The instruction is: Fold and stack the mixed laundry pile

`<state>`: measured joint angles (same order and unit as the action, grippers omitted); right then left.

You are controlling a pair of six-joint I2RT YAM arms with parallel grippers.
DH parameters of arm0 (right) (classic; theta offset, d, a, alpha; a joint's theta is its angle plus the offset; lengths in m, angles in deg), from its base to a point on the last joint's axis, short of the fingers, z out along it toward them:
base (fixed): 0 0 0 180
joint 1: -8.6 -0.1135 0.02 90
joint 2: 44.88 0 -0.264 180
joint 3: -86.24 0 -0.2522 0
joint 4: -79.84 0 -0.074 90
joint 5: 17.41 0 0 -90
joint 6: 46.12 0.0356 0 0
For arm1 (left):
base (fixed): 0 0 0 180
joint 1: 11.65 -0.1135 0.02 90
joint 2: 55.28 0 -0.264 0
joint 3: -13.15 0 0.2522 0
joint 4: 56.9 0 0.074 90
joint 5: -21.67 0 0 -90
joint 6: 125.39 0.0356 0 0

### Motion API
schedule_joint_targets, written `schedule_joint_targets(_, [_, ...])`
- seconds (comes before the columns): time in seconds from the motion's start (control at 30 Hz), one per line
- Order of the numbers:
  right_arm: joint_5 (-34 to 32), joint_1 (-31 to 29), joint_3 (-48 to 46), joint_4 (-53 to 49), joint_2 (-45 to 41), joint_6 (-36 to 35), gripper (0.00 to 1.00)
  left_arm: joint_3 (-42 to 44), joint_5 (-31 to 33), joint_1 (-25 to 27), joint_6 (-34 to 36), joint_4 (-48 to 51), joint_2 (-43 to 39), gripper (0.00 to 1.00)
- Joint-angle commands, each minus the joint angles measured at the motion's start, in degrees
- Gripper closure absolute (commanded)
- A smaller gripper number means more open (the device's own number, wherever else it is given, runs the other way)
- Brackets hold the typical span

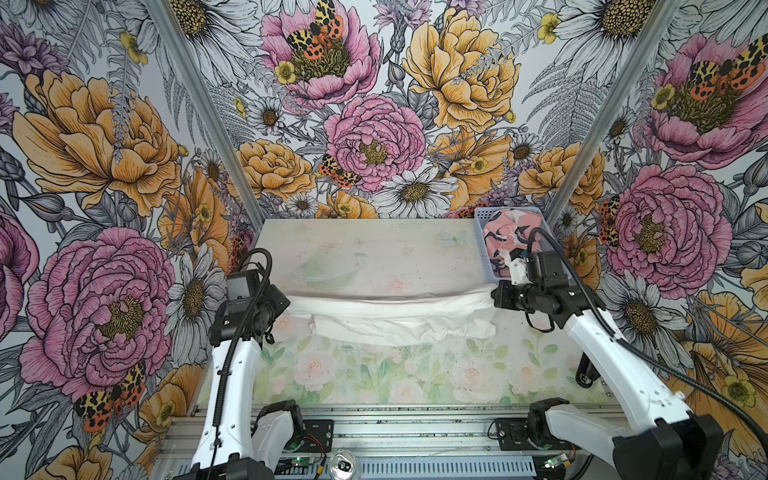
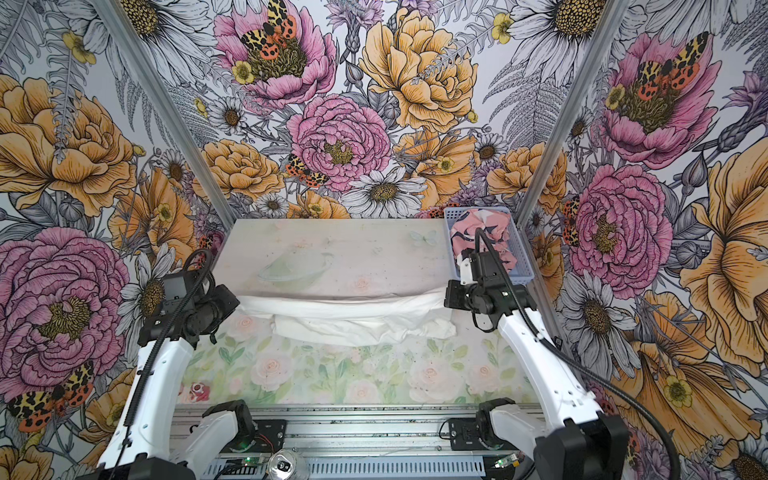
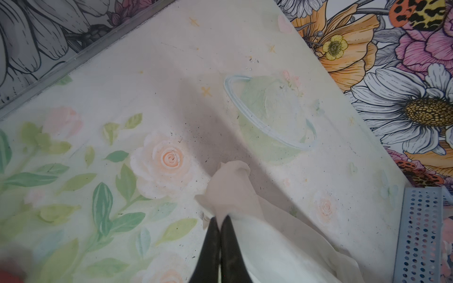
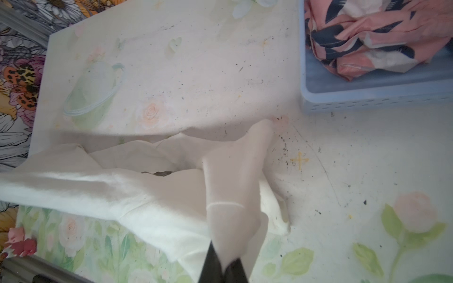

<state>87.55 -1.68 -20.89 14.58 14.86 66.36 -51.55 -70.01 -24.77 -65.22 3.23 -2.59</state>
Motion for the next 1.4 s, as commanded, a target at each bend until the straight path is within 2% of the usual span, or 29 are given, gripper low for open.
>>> schedule_joint_targets(0.0, [4.75,-1.81,-0.83,-12.72,-5.50,4.74,1.00,-1.62,-0.75,-0.98,1.87,2.11,-2.09,1.00])
schedule_joint_targets(0.1, [6.92,-3.39,-4.84,-13.58,-8.54,7.36,1.00,-0.96,-0.62,-1.01,1.92,1.91,-2.18,1.00])
schedule_joint_targets(0.17, [6.13,-3.60,-7.95,-11.99,-7.51,6.59,1.00,0.08,-0.44,-0.95,2.35,1.28,-1.70,1.00])
schedule_joint_targets(0.3, [2.70,-3.60,-12.21,-0.22,2.53,5.73,1.00,3.00,-0.73,-1.04,2.70,-1.41,-0.08,1.00])
schedule_joint_targets(0.33, [0.52,-3.63,-11.64,1.30,5.85,5.89,0.96,3.56,-1.02,-0.97,2.67,-1.92,0.39,1.00])
schedule_joint_targets(0.4, [-4.42,-3.78,-9.10,3.05,12.60,5.89,0.78,4.51,-1.09,-0.97,2.79,-2.91,1.33,1.00])
schedule_joint_targets(0.47, [-8.70,-4.02,-7.18,3.25,14.39,6.78,0.67,5.33,-0.97,-1.01,2.94,-3.68,1.61,1.00])
schedule_joint_targets(0.67, [-7.40,-7.59,-12.87,0.12,1.83,15.98,0.49,6.11,-1.62,-1.00,3.28,-4.39,1.54,1.00])
schedule_joint_targets(0.83, [-8.53,-18.36,-23.95,-0.26,-5.57,28.04,0.49,6.44,-2.83,-1.04,3.17,-4.98,1.28,1.00])
schedule_joint_targets(0.93, [-10.66,-23.54,-27.21,1.24,-6.96,32.81,0.52,6.58,-3.72,-1.02,3.26,-4.97,0.94,1.00])
schedule_joint_targets(1.37, [-13.27,-31.35,-29.29,6.85,4.17,36.71,0.60,8.30,-5.75,-1.01,2.84,-4.89,-1.01,1.00])
